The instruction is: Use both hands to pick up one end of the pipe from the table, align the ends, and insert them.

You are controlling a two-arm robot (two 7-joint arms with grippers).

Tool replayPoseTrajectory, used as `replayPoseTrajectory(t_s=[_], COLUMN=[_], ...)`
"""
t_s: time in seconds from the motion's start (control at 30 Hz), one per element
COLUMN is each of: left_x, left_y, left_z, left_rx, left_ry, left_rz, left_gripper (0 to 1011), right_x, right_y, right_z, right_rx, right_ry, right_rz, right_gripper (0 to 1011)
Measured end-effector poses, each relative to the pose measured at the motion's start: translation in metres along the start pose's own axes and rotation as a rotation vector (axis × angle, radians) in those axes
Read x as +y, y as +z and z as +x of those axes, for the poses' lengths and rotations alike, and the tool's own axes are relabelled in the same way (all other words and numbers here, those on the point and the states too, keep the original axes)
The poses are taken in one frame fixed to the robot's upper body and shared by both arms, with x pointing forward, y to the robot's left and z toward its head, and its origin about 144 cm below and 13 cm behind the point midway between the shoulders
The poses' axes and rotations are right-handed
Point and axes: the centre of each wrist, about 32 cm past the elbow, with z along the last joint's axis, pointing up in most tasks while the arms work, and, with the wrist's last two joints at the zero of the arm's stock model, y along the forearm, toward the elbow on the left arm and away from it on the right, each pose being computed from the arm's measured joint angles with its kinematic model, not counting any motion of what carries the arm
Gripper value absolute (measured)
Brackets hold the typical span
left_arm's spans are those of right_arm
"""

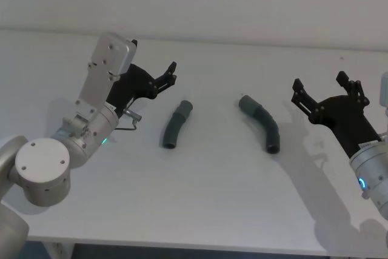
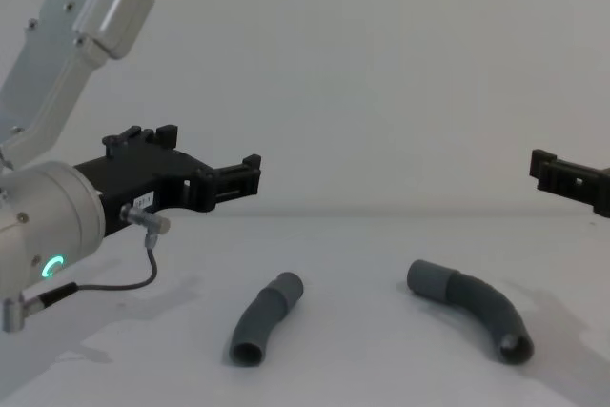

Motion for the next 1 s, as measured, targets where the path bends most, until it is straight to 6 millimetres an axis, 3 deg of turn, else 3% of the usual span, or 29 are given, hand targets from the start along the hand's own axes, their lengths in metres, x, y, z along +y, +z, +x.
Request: replayPoseTrajectory(t_s=[1.0], left_x=[0.0000], left_y=[0.0000], left_z=[0.0000], left_rx=[0.001], left_ry=[0.000], left_rz=[0.000], left_gripper=[1000], right_x=[0.0000], right_y=[-0.0002], right_z=[0.0000], right_rx=[0.000], right_ry=[0.001], right_rz=[-0.001], right_gripper=[1010])
